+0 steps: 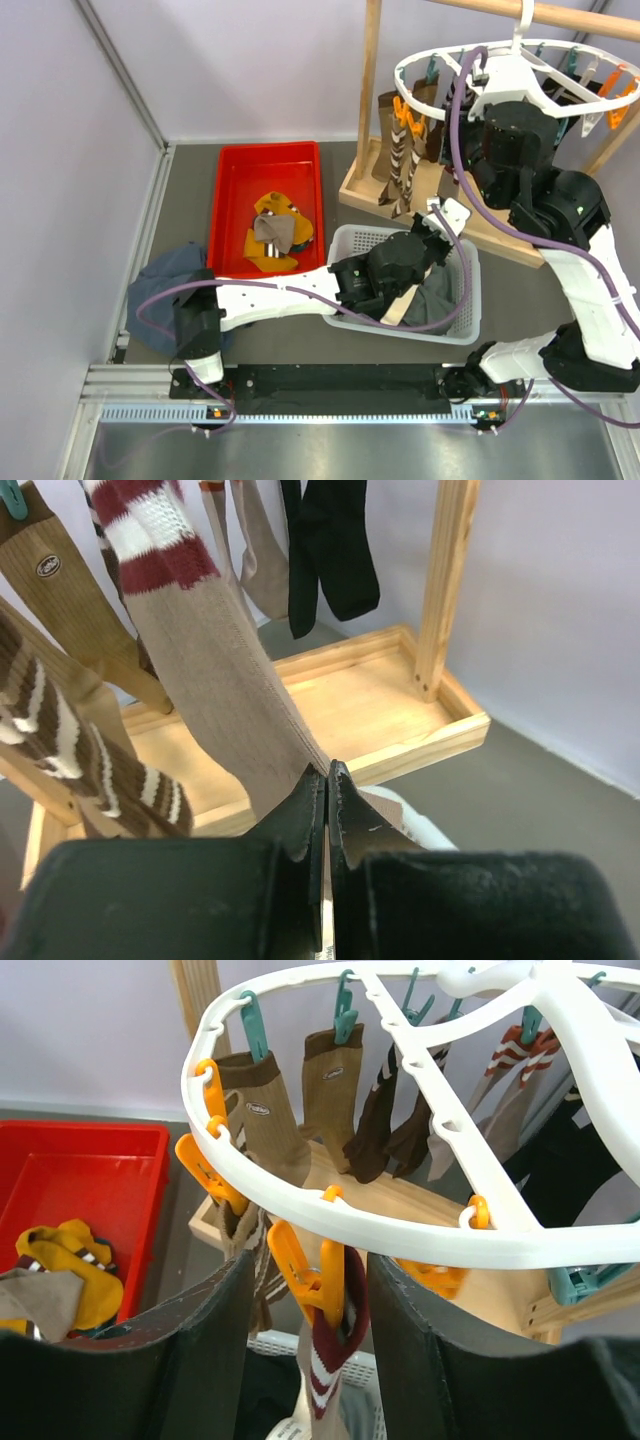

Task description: Remove the socks clipped to the hanger

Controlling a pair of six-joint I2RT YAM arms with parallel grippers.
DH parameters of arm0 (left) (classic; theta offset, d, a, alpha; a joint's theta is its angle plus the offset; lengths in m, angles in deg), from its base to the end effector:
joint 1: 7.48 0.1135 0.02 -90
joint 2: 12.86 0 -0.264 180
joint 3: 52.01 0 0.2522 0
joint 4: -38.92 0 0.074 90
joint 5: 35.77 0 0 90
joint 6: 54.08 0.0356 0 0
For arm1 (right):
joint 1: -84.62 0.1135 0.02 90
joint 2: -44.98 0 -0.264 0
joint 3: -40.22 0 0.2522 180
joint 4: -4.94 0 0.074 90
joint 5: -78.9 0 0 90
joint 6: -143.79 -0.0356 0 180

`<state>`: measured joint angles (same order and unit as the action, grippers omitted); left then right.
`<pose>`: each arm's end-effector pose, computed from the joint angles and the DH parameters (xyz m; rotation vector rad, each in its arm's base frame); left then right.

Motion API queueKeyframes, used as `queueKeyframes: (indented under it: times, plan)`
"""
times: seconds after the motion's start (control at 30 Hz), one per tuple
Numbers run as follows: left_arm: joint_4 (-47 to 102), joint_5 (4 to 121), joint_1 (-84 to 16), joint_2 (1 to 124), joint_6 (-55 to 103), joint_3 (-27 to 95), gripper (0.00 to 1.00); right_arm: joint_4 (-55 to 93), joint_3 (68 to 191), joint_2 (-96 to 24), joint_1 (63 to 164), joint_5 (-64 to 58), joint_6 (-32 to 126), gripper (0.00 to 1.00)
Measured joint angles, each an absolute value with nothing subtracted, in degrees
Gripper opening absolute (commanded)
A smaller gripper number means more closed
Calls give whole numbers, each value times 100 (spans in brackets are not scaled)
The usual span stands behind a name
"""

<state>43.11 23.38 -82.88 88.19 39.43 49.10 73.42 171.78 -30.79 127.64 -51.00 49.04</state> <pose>0.1253 -0.4087 0.3806 0.5983 1.4160 -0.6025 0.1587 0.1168 0.5557 -0.0894 1.7379 -0.0134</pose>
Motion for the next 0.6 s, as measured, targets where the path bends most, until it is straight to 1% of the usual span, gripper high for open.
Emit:
queueKeyframes:
  times: [0.17, 0.33, 0.6]
  plan:
    - [4313, 2194, -8296, 8972, 4231, 4921, 0, 7419, 17188, -3026, 12764, -5037, 4819, 47]
    - [4309, 2069, -8314, 9064, 4481, 5037, 0, 7450, 17188, -2985, 12766, -5035, 4801, 50]
    - [4311, 1868, -8447, 9269, 4815, 5275, 0, 7535, 17186, -3048, 12799, -5315, 4827, 51]
